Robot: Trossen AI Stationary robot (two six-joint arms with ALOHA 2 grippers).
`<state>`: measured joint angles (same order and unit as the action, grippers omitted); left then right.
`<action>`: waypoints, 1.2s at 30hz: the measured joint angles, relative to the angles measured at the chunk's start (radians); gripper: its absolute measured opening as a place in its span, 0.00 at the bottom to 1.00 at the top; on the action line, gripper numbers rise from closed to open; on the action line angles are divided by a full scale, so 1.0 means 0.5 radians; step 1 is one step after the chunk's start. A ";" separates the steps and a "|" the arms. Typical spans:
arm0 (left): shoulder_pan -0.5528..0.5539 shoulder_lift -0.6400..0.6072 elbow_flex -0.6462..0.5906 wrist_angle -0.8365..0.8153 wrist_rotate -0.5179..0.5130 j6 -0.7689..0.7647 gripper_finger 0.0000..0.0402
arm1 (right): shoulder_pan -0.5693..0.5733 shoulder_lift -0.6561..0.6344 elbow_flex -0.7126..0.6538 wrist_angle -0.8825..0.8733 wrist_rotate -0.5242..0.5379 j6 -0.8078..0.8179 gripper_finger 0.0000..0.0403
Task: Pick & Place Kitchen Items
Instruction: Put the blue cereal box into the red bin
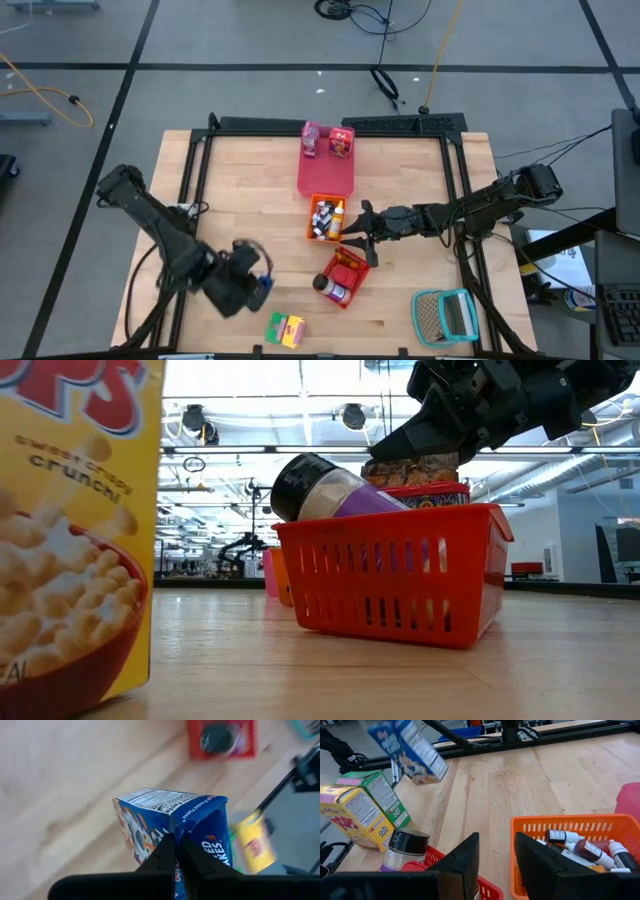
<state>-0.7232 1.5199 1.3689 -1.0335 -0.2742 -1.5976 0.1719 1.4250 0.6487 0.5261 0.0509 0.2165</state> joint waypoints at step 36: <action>2.347 -0.091 0.006 0.749 1.084 1.792 0.01 | -0.004 0.000 0.000 0.000 0.002 -0.114 0.29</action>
<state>0.4501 1.4743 1.3720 -0.6592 0.2678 -0.7018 0.1699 1.4250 0.6487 0.5259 0.0517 0.1595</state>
